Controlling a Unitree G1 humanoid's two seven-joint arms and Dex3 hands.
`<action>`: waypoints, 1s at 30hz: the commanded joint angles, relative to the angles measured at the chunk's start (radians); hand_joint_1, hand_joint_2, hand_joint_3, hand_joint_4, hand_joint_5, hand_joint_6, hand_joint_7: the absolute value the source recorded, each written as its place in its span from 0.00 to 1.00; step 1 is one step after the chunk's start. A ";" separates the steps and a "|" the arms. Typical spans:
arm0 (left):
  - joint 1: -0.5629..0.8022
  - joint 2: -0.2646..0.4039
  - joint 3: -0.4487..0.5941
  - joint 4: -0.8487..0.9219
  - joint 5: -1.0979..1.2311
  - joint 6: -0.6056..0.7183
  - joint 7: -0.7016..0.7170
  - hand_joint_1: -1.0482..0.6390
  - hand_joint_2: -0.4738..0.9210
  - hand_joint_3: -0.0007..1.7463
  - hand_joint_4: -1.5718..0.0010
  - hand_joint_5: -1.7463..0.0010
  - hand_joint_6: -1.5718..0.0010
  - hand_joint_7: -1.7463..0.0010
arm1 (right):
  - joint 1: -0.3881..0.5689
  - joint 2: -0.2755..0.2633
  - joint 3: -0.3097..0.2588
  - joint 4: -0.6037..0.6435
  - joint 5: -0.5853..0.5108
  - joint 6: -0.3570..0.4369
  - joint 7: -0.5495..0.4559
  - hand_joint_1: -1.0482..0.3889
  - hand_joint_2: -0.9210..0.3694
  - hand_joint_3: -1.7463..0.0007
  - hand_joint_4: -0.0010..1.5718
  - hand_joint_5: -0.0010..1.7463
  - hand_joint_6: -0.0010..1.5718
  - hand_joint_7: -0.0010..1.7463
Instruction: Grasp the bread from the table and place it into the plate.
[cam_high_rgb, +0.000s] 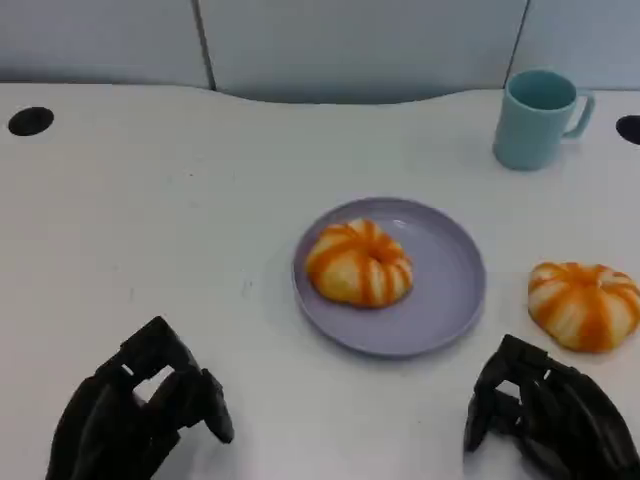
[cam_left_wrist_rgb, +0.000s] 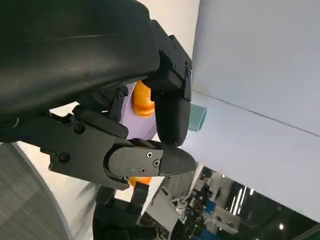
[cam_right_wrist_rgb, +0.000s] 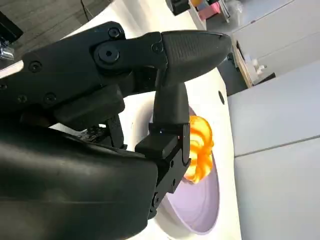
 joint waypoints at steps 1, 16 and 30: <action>-0.044 0.001 0.015 0.093 0.033 -0.050 0.003 0.31 1.00 0.19 0.53 0.00 0.70 0.01 | -0.035 -0.029 -0.042 0.048 0.026 -0.019 0.029 0.31 0.00 0.81 0.44 0.99 0.41 0.83; -0.088 -0.002 0.039 0.185 0.048 -0.092 0.005 0.31 1.00 0.17 0.52 0.00 0.68 0.00 | -0.058 -0.034 -0.048 0.125 0.007 -0.076 0.034 0.32 0.00 0.79 0.41 1.00 0.35 0.88; -0.095 0.005 0.028 0.207 0.049 -0.089 -0.014 0.30 1.00 0.16 0.51 0.00 0.66 0.00 | -0.081 -0.039 -0.047 0.165 0.011 -0.087 0.055 0.32 0.00 0.78 0.46 1.00 0.36 0.90</action>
